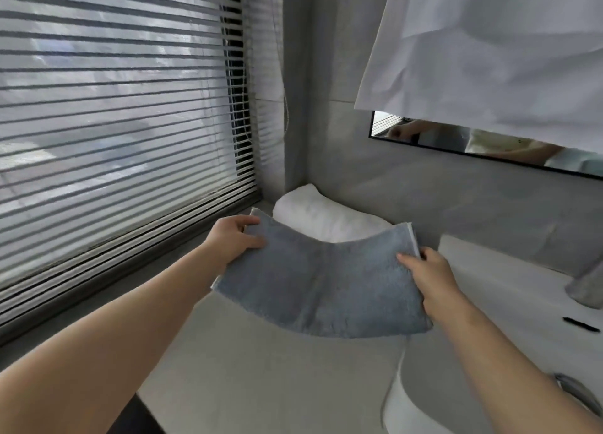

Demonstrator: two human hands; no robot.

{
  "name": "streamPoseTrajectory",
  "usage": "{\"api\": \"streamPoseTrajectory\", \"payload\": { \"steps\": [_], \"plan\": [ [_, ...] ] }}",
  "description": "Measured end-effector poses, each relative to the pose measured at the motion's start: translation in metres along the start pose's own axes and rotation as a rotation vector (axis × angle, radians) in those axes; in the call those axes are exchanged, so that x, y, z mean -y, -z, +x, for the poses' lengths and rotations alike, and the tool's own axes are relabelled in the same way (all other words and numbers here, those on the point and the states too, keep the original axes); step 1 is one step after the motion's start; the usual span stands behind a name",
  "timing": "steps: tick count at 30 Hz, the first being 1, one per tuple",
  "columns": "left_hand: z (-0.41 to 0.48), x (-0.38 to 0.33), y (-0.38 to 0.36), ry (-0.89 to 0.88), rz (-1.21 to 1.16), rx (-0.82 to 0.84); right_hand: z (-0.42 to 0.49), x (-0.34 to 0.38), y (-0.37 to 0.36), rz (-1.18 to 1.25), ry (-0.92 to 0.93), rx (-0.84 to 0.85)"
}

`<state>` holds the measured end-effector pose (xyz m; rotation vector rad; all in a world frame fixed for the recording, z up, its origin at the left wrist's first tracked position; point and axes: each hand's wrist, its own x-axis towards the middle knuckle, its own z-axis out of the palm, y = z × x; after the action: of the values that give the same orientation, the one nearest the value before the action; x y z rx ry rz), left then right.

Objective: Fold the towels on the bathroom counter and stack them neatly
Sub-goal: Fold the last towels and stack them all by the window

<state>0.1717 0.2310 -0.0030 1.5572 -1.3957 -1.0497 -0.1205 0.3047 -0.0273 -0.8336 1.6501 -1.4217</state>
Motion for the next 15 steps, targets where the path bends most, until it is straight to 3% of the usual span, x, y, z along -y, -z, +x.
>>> {"api": "streamPoseTrajectory", "payload": {
  "steps": [8, 15],
  "plan": [
    [0.103, -0.016, -0.017, -0.179, 0.129, 0.148, 0.035, 0.012, -0.002, 0.014, 0.02, -0.198],
    [0.192, -0.034, -0.03, -0.301, 0.314, 0.085, 0.077, 0.023, -0.02, 0.078, 0.042, -0.342]
  ]
}}
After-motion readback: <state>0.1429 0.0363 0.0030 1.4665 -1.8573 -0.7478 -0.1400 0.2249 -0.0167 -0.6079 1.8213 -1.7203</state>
